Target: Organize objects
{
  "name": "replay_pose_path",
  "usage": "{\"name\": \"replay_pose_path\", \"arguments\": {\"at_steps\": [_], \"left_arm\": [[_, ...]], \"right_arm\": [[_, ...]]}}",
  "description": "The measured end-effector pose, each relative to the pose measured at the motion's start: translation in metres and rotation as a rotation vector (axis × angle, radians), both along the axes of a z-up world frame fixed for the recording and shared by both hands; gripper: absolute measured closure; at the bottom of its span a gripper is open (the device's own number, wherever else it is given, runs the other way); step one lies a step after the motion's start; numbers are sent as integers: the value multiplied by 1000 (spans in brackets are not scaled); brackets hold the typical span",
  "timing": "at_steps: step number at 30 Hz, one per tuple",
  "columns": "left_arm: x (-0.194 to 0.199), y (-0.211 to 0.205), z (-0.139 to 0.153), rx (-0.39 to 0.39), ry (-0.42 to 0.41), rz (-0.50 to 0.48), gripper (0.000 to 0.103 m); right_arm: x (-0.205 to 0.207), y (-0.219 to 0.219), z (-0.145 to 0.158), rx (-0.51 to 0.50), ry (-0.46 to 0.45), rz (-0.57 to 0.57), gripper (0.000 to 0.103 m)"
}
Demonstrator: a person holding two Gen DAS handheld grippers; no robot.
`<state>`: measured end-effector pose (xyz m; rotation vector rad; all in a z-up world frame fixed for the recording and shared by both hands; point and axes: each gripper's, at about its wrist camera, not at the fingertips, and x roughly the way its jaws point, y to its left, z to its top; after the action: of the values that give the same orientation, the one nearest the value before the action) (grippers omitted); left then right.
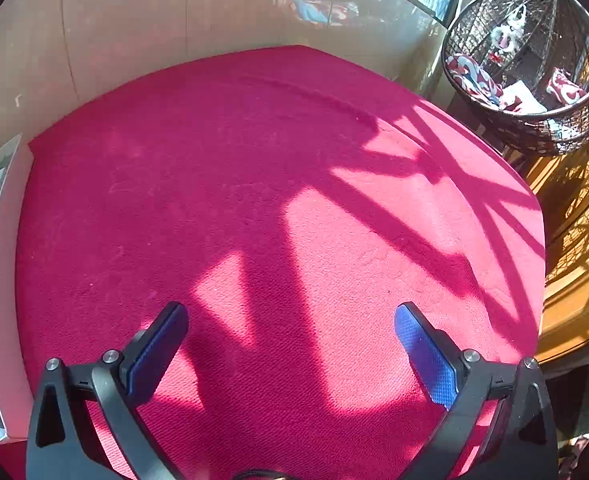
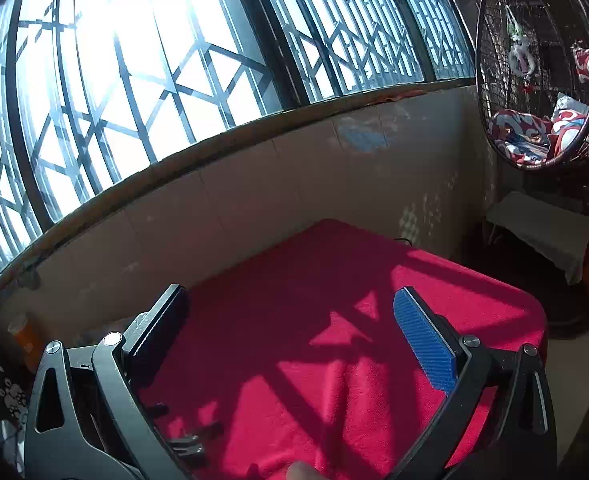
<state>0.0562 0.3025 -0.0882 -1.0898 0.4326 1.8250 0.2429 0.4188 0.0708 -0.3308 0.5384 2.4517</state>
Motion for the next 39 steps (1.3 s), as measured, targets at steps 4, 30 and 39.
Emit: {"name": "replay_pose_path", "arguments": {"at_steps": [4, 30, 39], "left_arm": [[40, 16, -7, -10, 168, -134, 0], [42, 23, -12, 4, 157, -149, 0], [41, 22, -12, 4, 157, -150, 0]], "right_arm": [[6, 2, 8, 8, 6, -16, 0], [-4, 19, -10, -138, 0, -12, 0], [-10, 13, -12, -133, -28, 10, 0]]}}
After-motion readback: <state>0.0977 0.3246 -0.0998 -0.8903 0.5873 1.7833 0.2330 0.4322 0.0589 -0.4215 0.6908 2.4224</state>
